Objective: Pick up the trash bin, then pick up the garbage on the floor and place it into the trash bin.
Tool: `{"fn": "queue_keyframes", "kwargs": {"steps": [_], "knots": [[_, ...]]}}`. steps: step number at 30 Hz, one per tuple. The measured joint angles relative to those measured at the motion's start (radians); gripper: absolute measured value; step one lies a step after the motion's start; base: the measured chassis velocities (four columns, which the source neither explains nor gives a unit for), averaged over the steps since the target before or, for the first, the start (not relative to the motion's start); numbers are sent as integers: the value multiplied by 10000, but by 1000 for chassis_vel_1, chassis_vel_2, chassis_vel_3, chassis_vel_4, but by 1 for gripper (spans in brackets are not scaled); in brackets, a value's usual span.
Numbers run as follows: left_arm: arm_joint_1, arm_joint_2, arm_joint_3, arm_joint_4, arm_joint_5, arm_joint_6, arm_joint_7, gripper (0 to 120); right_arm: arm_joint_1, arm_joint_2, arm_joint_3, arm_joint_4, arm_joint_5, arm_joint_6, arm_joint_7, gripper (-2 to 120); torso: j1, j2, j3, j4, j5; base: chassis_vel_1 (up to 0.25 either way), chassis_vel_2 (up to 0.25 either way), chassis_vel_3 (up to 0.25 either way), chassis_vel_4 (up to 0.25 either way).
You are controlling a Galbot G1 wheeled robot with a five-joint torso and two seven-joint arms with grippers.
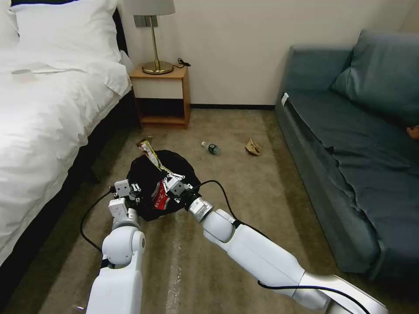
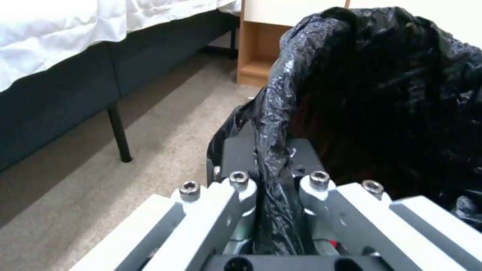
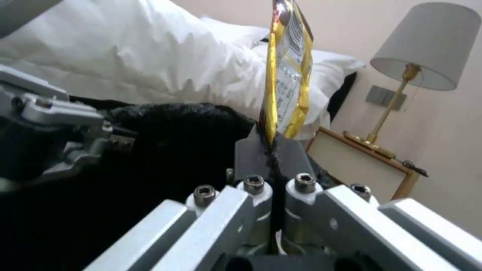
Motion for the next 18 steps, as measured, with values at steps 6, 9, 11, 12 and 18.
{"fn": "queue_keyframes", "kwargs": {"steps": [6, 9, 11, 12, 18], "knots": [[-46, -6, -119, -9, 0, 1, -25, 5, -60, -21, -12, -46, 20, 6, -75, 4, 0, 0, 0, -1, 0, 0, 0, 0, 0], [-66, -3, -145, 26, 0, 19, -41, 5, -65, -17, -12, -44, 23, 5, -97, 13, 0, 0, 0, 0, 0, 0, 0, 0, 0], [-73, -18, -145, 33, 1, 26, -50, 5, -67, -17, -12, -45, 33, 3, -105, 23, 0, 0, 0, 0, 0, 0, 0, 0, 0], [-73, -18, -145, 33, 1, 26, -50, 5, -67, -17, -12, -45, 33, 3, -105, 23, 0, 0, 0, 0, 0, 0, 0, 0, 0], [-95, -29, -142, 33, -2, 54, -108, 5, -52, -29, -16, -36, 52, -7, -118, 52, 0, 0, 0, 0, 0, 0, 0, 0, 0]]}}
